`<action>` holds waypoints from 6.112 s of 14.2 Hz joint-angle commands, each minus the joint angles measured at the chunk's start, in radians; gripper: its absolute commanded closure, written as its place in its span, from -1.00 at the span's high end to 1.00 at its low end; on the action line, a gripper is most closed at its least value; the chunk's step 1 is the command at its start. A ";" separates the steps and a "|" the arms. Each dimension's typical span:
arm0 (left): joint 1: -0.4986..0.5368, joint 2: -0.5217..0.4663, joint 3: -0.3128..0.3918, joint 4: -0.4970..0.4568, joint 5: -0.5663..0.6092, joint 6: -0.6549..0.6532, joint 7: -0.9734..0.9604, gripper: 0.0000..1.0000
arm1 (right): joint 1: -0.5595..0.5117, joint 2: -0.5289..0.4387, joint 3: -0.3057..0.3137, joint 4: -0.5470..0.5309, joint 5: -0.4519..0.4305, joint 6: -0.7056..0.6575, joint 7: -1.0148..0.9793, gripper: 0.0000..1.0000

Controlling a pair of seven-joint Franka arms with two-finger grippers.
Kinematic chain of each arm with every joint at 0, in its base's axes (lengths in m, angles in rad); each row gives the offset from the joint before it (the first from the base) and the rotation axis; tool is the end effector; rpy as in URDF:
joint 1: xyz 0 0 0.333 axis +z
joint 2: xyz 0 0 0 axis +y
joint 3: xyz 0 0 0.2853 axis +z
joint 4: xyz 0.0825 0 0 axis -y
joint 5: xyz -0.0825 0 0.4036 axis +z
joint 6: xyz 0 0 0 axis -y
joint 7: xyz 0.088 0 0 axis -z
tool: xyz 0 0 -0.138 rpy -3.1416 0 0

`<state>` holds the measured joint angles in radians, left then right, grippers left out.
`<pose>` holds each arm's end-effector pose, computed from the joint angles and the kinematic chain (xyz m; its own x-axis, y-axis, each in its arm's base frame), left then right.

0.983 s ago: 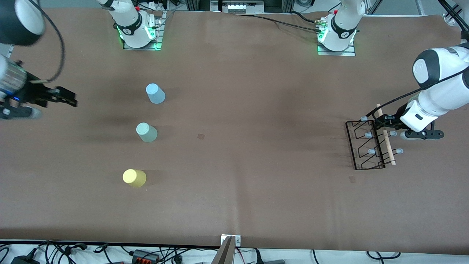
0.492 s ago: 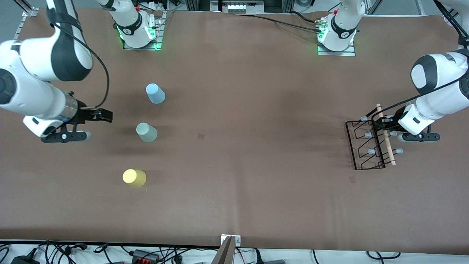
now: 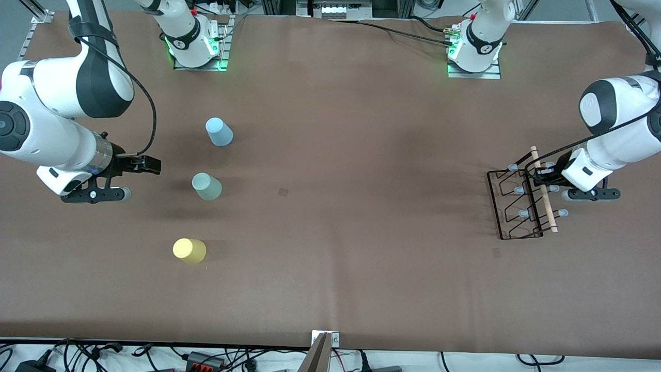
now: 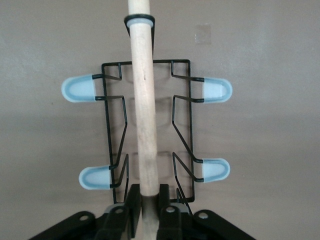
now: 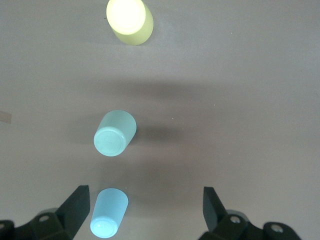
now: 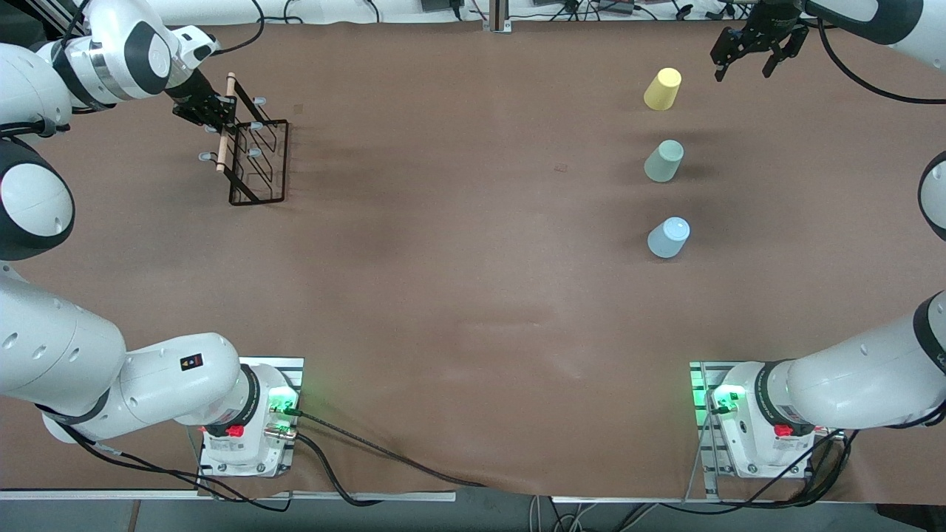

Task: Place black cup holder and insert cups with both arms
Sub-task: 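Grasp the holder dowel with the left gripper while the right gripper nears the teal cup, then carry the holder mid-table with the left gripper while the right gripper grasps the teal cup, then release the holder with the left gripper while the right gripper lifts the teal cup, then hang the teal cup on a holder hook while the left gripper withdraws, then release the teal cup and grasp the yellow cup with the right gripper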

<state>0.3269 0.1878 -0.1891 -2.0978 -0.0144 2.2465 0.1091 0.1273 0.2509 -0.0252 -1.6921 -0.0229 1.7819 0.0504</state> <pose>0.5708 0.0776 0.2563 0.9987 0.0397 -0.0309 0.0412 -0.9979 0.0497 0.6184 0.0614 0.3687 0.9858 0.0550 -0.1588 0.0614 -0.9975 0.0356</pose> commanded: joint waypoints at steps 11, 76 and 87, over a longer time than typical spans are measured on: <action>-0.081 0.059 -0.432 0.525 -0.027 -0.544 -0.406 -0.99 | 0.029 0.043 0.002 -0.011 -0.011 0.045 0.086 1.00; -0.335 -0.119 0.275 0.535 0.002 -0.739 -0.172 1.00 | 0.474 0.344 0.083 0.253 0.247 -0.018 0.493 -0.23; -0.335 -0.107 0.261 0.573 -0.001 -0.728 -0.178 1.00 | 0.322 0.303 -0.079 0.345 0.148 -0.009 0.641 1.00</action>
<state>-0.0154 0.0869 0.0740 -1.5189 -0.0020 1.5146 -0.0628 0.4831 0.5047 -0.0653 -1.3701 0.1716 1.7386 0.6981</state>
